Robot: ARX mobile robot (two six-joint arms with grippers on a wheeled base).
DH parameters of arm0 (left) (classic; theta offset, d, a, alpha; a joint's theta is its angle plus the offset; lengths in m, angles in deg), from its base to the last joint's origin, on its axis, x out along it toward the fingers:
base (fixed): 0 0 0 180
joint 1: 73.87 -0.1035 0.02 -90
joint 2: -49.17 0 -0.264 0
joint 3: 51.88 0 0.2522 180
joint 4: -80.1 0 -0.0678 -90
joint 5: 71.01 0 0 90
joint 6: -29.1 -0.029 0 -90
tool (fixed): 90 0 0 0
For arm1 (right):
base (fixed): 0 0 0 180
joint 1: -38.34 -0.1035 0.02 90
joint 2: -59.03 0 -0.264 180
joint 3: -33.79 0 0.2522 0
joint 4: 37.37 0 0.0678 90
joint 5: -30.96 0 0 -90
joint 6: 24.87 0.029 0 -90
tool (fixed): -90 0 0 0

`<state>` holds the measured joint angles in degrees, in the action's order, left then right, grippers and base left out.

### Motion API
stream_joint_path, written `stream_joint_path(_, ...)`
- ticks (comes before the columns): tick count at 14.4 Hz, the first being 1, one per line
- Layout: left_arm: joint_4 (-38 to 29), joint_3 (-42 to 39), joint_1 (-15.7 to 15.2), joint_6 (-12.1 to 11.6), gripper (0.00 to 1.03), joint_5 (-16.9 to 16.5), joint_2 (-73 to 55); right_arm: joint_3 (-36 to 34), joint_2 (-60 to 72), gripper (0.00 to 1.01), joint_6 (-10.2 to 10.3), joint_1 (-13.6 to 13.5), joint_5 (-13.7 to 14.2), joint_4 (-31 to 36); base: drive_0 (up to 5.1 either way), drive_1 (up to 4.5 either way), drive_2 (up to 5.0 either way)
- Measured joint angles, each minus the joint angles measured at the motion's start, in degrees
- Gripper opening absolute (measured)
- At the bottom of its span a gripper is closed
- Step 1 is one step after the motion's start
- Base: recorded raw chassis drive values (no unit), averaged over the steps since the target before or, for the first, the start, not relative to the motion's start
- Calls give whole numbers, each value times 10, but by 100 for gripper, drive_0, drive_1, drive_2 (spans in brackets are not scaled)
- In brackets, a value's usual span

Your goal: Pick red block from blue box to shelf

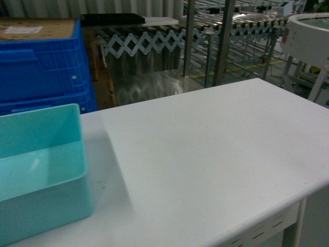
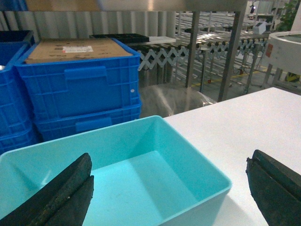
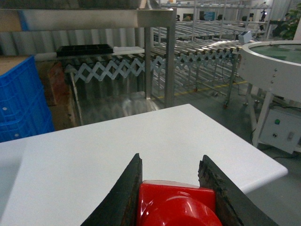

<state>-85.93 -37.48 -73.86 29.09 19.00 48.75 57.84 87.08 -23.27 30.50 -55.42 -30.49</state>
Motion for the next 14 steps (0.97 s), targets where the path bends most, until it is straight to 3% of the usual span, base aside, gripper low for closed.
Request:
stream_joint_path(7, 1, 0, 0, 0, 98, 0, 0, 0, 0, 28, 0, 0, 0, 0, 223, -269, -437)
stream_joint_path(14, 0, 0, 0, 0, 98, 0, 0, -1, 1, 28, 0, 0, 2, 0, -144, -144, -144)
